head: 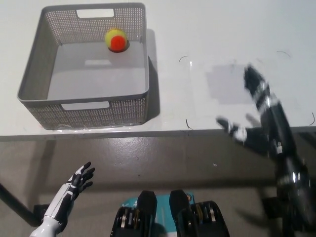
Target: Use the right hand to pick up a tennis ball and put it into a container on the left side
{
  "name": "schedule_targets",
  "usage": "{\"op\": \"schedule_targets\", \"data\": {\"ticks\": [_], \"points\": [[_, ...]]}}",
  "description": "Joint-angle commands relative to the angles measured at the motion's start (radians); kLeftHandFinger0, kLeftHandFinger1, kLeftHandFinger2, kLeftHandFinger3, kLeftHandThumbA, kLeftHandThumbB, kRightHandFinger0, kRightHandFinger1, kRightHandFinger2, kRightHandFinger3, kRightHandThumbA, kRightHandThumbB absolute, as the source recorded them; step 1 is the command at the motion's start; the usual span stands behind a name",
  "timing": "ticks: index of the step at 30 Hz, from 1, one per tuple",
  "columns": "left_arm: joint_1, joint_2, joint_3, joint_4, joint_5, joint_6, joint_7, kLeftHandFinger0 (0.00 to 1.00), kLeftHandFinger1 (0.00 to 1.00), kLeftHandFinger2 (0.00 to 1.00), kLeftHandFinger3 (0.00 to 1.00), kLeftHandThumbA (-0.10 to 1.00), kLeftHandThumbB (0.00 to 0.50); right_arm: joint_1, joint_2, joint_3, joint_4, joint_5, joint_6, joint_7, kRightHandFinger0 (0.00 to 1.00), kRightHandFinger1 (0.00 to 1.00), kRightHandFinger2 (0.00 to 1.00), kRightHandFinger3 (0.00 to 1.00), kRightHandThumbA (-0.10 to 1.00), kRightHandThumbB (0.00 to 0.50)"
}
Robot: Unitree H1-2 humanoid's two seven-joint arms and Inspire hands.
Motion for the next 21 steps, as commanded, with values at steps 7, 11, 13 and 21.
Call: {"op": "schedule_targets", "data": {"ticks": [7, 11, 13, 21], "points": [[-0.009, -0.024, 0.023, -0.018, -0.022, -0.042, 0.015, 1.00, 1.00, 1.00, 1.00, 1.00, 0.295, 0.056, 0.033, 0.002, 0.177, 0.157, -0.185, 0.073, 1.00, 1.00, 1.00, 1.00, 1.00, 0.242], [-0.002, -0.030, 0.030, -0.021, -0.024, -0.042, 0.015, 1.00, 1.00, 1.00, 1.00, 1.00, 0.307, 0.109, 0.045, -0.001, 0.234, 0.167, -0.195, 0.071, 1.00, 1.00, 1.00, 1.00, 1.00, 0.211], [0.001, -0.030, 0.032, -0.021, -0.027, -0.043, 0.010, 1.00, 1.00, 1.00, 1.00, 1.00, 0.299, 0.125, 0.052, -0.009, 0.262, 0.179, -0.204, 0.069, 1.00, 1.00, 1.00, 1.00, 1.00, 0.203], [0.017, -0.041, 0.029, -0.010, -0.013, -0.055, 0.017, 1.00, 1.00, 1.00, 1.00, 1.00, 0.276, 0.160, 0.047, -0.036, 0.367, 0.211, -0.240, 0.081, 1.00, 1.00, 1.00, 1.00, 1.00, 0.226]]}}
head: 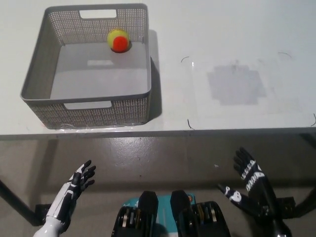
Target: Use the right hand to pick up a tennis ball and put it into a container on the left side
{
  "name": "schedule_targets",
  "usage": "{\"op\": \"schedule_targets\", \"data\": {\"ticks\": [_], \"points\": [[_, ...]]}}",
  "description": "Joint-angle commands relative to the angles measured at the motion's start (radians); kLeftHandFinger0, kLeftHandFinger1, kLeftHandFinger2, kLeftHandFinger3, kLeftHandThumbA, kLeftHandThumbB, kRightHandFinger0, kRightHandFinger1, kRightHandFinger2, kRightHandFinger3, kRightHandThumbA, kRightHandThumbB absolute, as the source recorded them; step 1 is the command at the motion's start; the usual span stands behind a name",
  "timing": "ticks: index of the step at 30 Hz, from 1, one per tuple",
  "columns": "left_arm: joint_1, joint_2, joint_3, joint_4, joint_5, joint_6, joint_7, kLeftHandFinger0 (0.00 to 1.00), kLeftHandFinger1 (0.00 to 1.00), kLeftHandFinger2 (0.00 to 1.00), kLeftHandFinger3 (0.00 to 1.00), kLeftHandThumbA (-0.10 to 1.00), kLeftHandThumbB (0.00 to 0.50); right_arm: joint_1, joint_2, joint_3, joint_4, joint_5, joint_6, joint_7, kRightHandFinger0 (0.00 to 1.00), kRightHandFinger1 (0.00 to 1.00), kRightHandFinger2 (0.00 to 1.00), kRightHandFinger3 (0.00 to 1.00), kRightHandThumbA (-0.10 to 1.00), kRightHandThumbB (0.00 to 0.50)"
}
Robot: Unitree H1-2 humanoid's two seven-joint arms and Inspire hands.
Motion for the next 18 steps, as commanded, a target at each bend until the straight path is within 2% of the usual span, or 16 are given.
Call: {"op": "schedule_targets", "data": {"ticks": [1, 5, 11, 13, 18], "points": [[0.008, -0.004, 0.006, -0.010, -0.005, -0.049, 0.016, 1.00, 1.00, 1.00, 1.00, 1.00, 0.274, -0.010, 0.004, -0.024, 0.032, 0.068, -0.077, 0.035, 1.00, 1.00, 1.00, 1.00, 1.00, 0.228], [0.016, -0.006, 0.012, -0.016, -0.001, -0.045, 0.024, 1.00, 1.00, 1.00, 1.00, 1.00, 0.273, -0.019, 0.007, -0.022, 0.052, 0.077, -0.049, 0.042, 1.00, 1.00, 1.00, 1.00, 1.00, 0.235], [0.008, -0.004, 0.015, -0.010, 0.000, -0.054, 0.025, 1.00, 1.00, 1.00, 1.00, 1.00, 0.262, -0.050, 0.004, -0.018, 0.101, 0.069, -0.055, 0.042, 1.00, 1.00, 1.00, 1.00, 1.00, 0.216], [0.008, -0.002, 0.017, -0.011, 0.001, -0.052, 0.027, 1.00, 1.00, 1.00, 1.00, 1.00, 0.269, -0.059, 0.003, -0.018, 0.112, 0.069, -0.054, 0.042, 1.00, 1.00, 1.00, 1.00, 1.00, 0.231], [0.018, -0.006, 0.022, -0.022, -0.007, -0.042, 0.026, 1.00, 1.00, 1.00, 1.00, 1.00, 0.290, -0.055, 0.004, -0.015, 0.115, 0.070, -0.056, 0.045, 1.00, 1.00, 1.00, 1.00, 1.00, 0.203]]}}
